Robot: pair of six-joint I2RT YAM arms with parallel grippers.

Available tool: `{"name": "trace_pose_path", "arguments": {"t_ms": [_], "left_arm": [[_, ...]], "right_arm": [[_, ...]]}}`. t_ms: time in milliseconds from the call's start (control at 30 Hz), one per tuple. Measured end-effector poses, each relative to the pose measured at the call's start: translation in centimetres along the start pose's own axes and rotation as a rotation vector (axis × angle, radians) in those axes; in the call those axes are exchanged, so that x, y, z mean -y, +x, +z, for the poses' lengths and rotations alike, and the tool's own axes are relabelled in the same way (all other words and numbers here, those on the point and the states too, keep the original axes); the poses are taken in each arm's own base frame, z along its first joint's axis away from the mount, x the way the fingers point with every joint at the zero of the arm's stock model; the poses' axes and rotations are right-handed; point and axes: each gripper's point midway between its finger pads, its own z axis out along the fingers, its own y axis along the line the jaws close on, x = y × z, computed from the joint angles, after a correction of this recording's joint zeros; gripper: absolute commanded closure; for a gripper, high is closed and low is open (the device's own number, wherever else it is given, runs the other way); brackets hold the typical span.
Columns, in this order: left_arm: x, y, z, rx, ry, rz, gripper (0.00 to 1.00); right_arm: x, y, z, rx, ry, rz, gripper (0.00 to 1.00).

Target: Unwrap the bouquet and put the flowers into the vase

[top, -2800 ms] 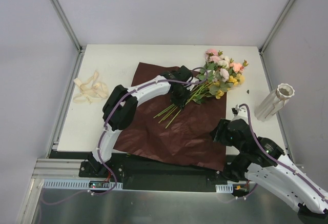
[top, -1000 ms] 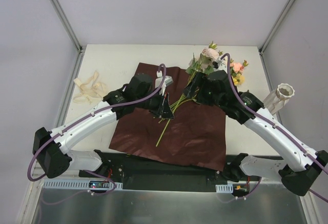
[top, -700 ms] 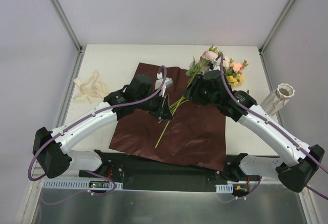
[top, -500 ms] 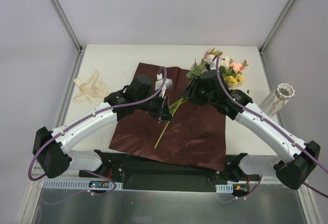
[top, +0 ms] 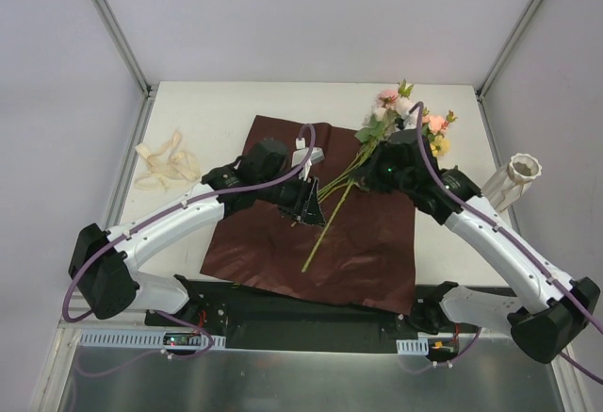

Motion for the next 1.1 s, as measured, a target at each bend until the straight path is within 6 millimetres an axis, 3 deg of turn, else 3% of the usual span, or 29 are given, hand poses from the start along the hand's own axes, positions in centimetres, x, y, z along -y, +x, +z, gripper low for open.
{"name": "trace_pose_path", "arguments": {"t_ms": [167, 300, 400, 533, 700, 800, 967, 1100], "left_arm": [[0.0, 0.2, 0.0, -0.01, 0.001, -0.006, 0.5], [0.1, 0.1, -0.1, -0.008, 0.0, -0.005, 0.45], [-0.1, 0.1, -0.1, -0.006, -0.009, -0.006, 0.39], [0.1, -0.2, -0.2, -0.001, -0.01, -0.004, 0.31], [0.5, -1.0, -0.2, 0.009, -0.004, 0.007, 0.21], [0.5, -1.1, -0.1, 0.008, -0.004, 0.011, 0.18], [0.5, -1.1, 0.0, 0.007, -0.003, 0.024, 0.17], [0.3, -1.0, -0.1, 0.003, -0.001, 0.055, 0.16]], "right_arm": [[2.8, -3.2, -2.7, 0.113, 0.066, -0.069, 0.99], [4.6, -6.9, -7.5, 0.261, 0.169, -0.215, 0.98], [5.2, -10.5, -13.3, 0.451, 0.227, -0.345, 0.93], [6.9, -14.2, -22.9, 0.742, 0.333, -0.442, 0.9], [8.5, -16.9, -34.1, 1.093, 0.425, -0.434, 0.88], [8.8, -18.0, -38.4, 1.22, 0.481, -0.427, 0.88], [8.1, -20.3, -41.8, 1.3, 0.632, -0.477, 0.89], [6.4, -22.6, -41.3, 1.3, 0.751, -0.569, 0.95]]}}
